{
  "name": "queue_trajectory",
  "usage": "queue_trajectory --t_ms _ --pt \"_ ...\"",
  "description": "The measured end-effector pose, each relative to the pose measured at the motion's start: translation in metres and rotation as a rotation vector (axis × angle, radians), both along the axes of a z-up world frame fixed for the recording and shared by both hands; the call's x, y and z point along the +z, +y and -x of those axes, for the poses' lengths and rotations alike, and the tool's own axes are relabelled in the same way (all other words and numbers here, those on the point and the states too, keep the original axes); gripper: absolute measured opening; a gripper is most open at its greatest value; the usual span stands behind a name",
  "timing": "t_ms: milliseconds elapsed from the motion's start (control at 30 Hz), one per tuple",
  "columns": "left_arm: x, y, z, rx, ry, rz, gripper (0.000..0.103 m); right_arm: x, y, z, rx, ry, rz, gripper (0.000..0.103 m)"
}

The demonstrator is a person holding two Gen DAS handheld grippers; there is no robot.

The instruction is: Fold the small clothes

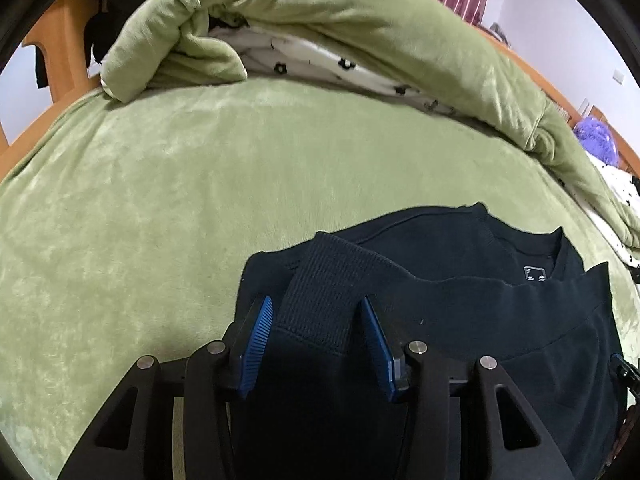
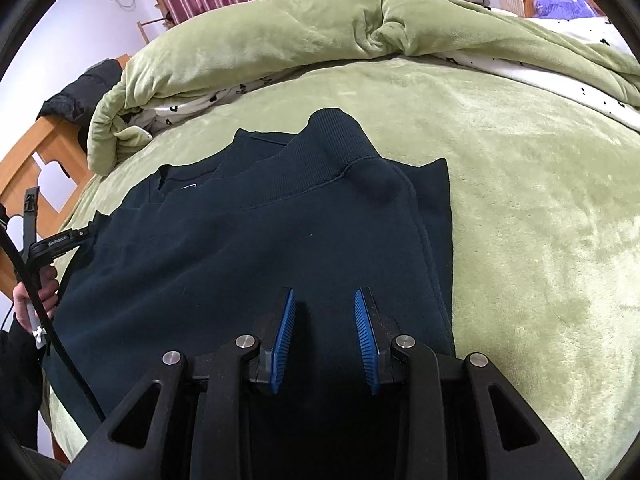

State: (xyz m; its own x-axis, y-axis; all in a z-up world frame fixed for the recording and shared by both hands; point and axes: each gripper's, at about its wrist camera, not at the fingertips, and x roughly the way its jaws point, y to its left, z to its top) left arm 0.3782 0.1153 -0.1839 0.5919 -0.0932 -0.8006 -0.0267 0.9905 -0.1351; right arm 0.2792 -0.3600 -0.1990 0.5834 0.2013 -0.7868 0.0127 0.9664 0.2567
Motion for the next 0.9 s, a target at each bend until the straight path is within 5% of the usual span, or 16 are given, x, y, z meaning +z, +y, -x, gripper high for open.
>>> queue_trajectory --t_ms 100,300,600,900 --pt "0.001 -0.003 0.002 0.021 -0.014 -0.063 0.010 0.001 0.000 0.000 0.001 -0.005 0.001 0.031" --pt "0.010 0.020 0.007 0.094 -0.083 0.015 0.009 -0.004 0.001 0.001 -0.003 0.003 0.038 0.031" --pt "0.005 0.012 0.007 0.082 -0.032 -0.029 0.014 -0.007 0.016 0.003 0.006 -0.004 0.162 0.031" --pt "0.025 0.001 0.065 0.075 -0.017 -0.036 0.034 0.029 0.010 0.033 -0.020 -0.009 0.122 0.031"
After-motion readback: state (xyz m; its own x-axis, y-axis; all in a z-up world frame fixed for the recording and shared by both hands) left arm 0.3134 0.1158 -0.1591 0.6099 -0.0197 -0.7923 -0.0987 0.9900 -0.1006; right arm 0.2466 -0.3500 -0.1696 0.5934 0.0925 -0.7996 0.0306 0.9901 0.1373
